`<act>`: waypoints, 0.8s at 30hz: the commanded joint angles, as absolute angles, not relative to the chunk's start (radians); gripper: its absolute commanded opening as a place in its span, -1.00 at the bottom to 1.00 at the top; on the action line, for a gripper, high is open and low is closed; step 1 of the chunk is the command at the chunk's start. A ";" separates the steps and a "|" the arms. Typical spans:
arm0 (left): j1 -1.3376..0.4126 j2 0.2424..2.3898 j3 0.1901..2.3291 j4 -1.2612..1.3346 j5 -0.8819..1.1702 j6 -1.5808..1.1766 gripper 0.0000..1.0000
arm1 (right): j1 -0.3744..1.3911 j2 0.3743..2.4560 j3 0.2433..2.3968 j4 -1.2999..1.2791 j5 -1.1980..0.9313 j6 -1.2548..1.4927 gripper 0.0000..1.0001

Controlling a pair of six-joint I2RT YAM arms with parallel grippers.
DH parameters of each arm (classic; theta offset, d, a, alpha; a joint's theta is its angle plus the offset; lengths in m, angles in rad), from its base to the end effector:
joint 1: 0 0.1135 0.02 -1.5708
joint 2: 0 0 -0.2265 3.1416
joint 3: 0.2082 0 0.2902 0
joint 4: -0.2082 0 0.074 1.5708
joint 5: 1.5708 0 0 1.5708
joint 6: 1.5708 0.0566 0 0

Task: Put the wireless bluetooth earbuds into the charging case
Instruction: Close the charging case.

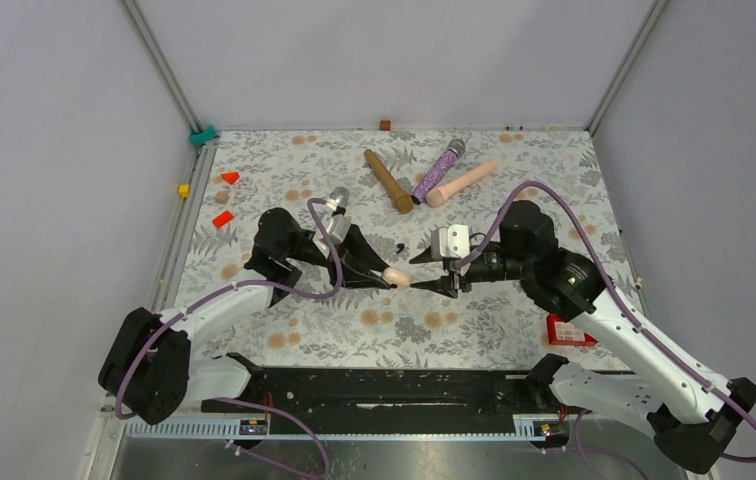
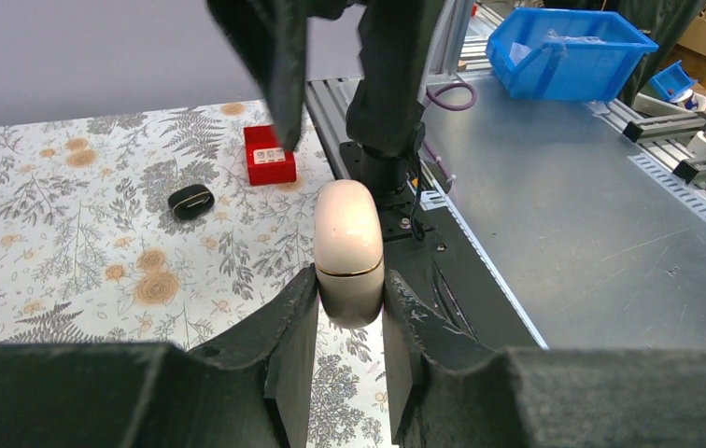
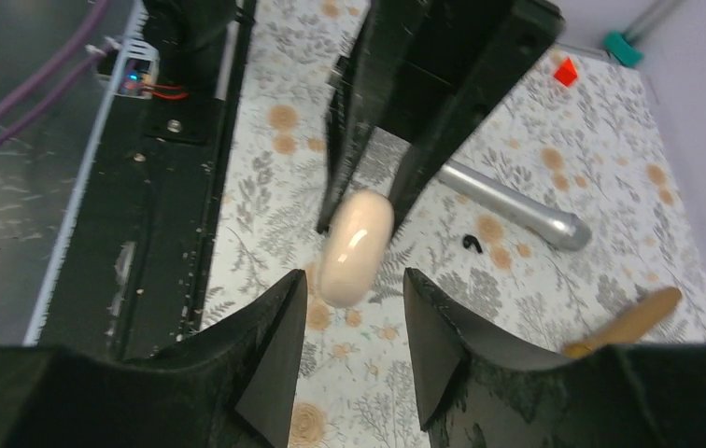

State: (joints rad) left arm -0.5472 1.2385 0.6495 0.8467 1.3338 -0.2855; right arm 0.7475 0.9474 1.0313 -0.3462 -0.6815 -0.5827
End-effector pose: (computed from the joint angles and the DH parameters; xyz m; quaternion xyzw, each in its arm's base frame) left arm 0.2275 -0.2030 0.2420 0.5484 0.4116 -0.5970 0.4165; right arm 0.1808 0.2162 0.3504 -0.6216 0.4630 0.3115 0.5498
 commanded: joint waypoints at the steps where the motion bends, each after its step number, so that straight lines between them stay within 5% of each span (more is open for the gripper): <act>1: -0.549 1.211 0.670 0.828 1.302 -0.233 -1.00 | 0.741 0.918 1.087 -0.373 -0.808 -0.566 0.01; 5: -0.537 1.206 0.675 0.817 1.281 -0.231 -1.00 | 0.729 0.916 1.089 -0.330 -0.637 -0.544 0.18; 6: -0.535 1.204 0.675 0.814 1.275 -0.230 -1.00 | 0.726 0.916 1.087 -0.311 -0.595 -0.529 0.38; 7: -0.532 1.201 0.675 0.809 1.267 -0.229 -1.00 | 0.722 0.917 1.084 -0.284 -0.549 -0.517 0.90; 8: -0.529 1.201 0.676 0.803 1.261 -0.226 -1.00 | 0.718 0.916 1.082 -0.263 -0.503 -0.494 0.98; 18: -0.421 1.200 0.721 0.676 1.208 -0.149 -1.00 | 0.669 0.928 1.019 -0.155 -0.191 -0.356 0.99; 24: -0.258 1.185 0.849 0.091 1.177 0.294 -1.00 | 0.663 0.912 1.017 -0.272 -0.125 -0.432 0.99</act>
State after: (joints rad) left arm -0.3492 1.2209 0.7319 0.4873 1.2209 -0.0387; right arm 0.6716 0.9337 1.0168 -0.2222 -0.2157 -0.3988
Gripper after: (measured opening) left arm 0.282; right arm 0.993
